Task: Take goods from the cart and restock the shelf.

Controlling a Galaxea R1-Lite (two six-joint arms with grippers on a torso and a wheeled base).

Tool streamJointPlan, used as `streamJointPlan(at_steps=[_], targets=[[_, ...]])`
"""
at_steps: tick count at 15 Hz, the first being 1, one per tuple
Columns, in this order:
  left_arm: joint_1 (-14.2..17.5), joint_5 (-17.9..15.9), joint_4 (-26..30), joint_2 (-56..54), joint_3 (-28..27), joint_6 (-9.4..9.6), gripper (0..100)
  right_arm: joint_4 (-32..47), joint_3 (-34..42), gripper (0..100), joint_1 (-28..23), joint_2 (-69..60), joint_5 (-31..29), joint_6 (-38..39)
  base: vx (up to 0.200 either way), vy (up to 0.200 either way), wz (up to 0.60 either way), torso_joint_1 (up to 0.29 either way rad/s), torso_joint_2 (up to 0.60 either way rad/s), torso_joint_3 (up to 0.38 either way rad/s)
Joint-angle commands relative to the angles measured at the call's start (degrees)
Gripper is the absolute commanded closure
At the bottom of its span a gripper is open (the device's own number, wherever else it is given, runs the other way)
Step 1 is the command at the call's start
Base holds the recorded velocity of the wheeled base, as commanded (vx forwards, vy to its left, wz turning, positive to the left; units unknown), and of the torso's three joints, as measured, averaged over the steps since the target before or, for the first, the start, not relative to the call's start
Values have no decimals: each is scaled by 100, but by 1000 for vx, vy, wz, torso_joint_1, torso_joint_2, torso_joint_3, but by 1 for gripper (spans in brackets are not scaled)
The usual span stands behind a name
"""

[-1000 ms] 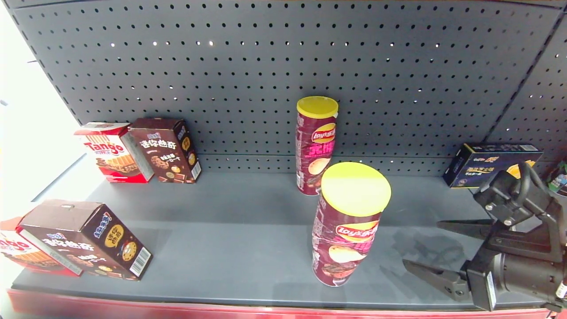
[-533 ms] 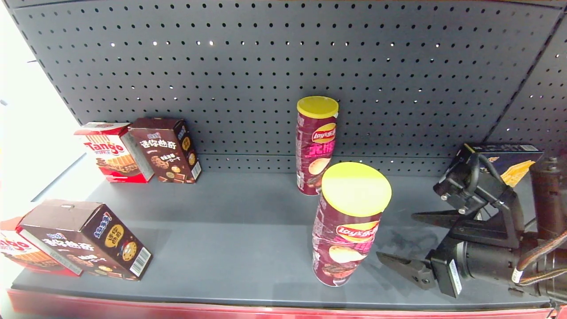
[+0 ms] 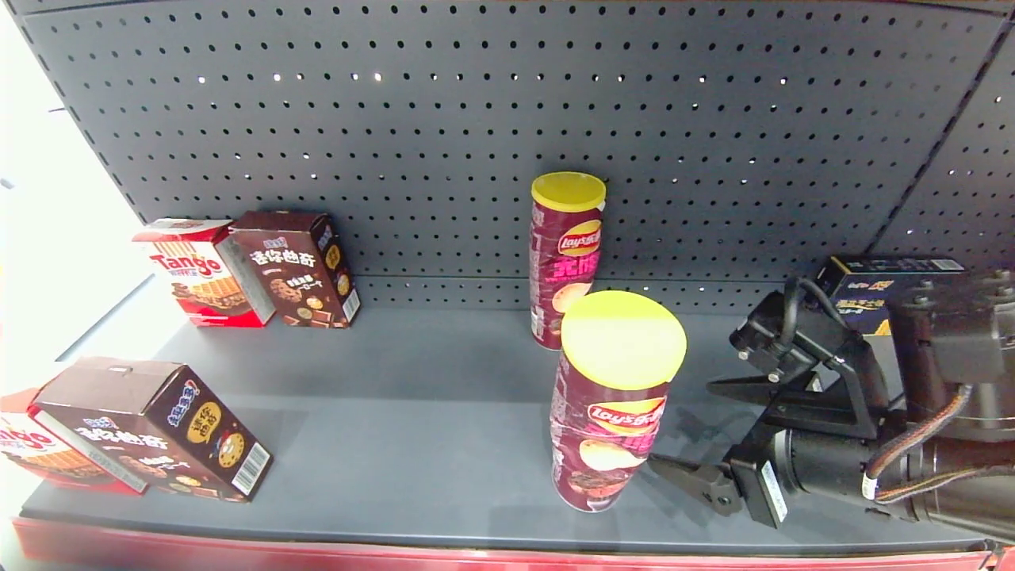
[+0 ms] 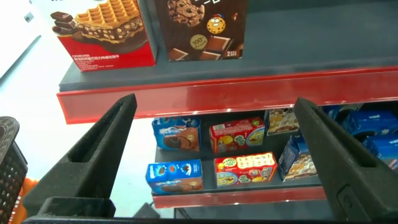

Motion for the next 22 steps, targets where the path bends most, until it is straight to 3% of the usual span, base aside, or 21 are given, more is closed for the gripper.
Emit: streamJointPlan(at_steps=[1,16,22], targets=[[0,1,3,13,1,2,0,-1,39,0,14,8,0,5,0,0,0,0,0,0],[0,1,3,13,1,2,0,-1,83,0,277,34,0,-4,0,0,0,0,0,0],[0,1,3,13,1,2,0,-10,408,0,-4,-256,0,-4,0,0,0,0,0,0]])
